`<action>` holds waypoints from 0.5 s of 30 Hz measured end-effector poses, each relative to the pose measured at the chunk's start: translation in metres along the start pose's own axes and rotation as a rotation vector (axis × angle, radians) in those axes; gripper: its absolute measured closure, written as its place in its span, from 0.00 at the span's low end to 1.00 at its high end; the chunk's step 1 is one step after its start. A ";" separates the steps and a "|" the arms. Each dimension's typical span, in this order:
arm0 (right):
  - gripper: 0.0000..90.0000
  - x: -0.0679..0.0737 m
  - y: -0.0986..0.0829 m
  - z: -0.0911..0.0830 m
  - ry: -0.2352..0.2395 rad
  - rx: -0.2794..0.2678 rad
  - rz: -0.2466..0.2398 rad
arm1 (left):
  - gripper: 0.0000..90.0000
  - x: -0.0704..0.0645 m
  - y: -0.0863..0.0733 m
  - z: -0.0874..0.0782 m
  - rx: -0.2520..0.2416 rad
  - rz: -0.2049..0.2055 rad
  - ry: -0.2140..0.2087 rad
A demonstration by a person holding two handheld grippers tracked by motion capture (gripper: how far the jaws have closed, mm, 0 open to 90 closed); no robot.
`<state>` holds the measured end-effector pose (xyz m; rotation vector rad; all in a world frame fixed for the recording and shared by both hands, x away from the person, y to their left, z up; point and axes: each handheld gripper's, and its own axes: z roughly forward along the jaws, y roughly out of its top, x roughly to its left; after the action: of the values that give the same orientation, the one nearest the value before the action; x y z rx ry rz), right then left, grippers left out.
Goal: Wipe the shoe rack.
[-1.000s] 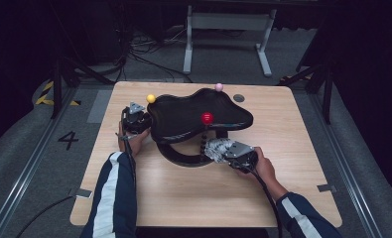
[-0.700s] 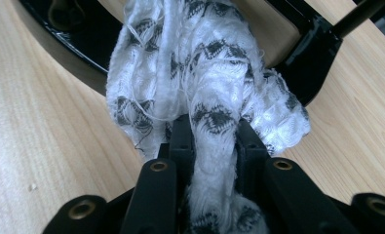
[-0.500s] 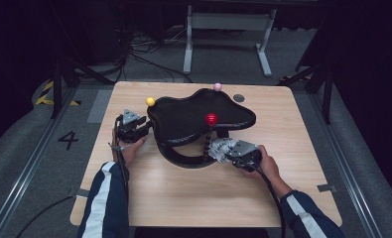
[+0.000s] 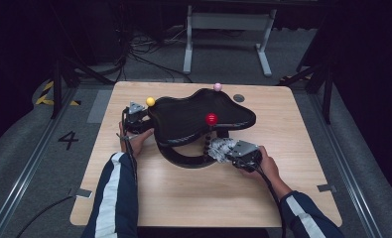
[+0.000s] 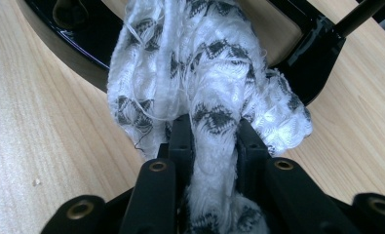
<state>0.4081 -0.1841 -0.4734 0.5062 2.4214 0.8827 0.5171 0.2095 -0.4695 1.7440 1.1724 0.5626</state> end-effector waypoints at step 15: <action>0.83 -0.003 -0.004 -0.005 0.002 0.021 -0.006 | 0.81 -0.003 -0.009 -0.025 0.034 0.073 -0.076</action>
<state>0.4069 -0.1906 -0.4717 0.5059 2.4345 0.8569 0.4926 0.2192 -0.4658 1.8272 1.0739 0.5182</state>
